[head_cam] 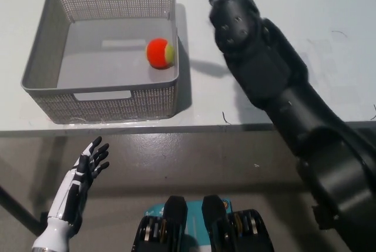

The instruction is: Use the right hand to pick up a tennis ball and put it into a container on the left side

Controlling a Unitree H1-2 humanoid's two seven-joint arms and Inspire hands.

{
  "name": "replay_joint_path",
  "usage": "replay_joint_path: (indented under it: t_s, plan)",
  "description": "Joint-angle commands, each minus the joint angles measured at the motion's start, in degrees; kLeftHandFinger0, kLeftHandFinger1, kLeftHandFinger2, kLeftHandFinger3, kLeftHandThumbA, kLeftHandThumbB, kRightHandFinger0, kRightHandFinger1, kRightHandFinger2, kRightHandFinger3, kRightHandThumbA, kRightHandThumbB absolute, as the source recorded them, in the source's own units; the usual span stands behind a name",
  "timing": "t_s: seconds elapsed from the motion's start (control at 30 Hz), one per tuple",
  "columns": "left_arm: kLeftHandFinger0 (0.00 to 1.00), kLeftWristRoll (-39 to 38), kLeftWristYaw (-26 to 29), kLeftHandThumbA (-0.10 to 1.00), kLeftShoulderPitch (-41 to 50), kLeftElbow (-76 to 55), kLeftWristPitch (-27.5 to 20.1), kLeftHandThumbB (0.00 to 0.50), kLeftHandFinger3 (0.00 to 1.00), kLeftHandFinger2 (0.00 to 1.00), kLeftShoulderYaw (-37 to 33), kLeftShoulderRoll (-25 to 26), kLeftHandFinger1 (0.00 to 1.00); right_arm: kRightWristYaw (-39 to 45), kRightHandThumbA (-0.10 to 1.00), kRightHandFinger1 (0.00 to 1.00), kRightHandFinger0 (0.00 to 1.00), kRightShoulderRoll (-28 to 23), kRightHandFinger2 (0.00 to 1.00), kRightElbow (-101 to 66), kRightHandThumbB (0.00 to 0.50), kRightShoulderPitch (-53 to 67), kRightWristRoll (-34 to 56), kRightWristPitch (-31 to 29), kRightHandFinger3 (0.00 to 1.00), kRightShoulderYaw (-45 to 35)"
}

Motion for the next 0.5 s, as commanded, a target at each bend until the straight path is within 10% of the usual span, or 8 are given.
replay_joint_path:
  t_s: [0.0,0.47]
  plan:
    - [1.0,0.5,-1.1,1.0,-0.9,-0.9,-1.4,0.0,1.0,1.0,-0.4,1.3,1.0,4.2,1.0,1.0,1.0,-7.4,1.0,-32.9,0.413,8.8,1.8,5.4,1.0,-6.2]
    - [1.0,0.1,-1.2,0.99,0.6,0.2,-1.8,0.006,1.0,1.0,-0.5,0.9,1.0,4.8,1.0,1.0,1.0,-9.4,1.0,-57.5,0.395,43.0,8.4,-2.2,1.0,-8.5]
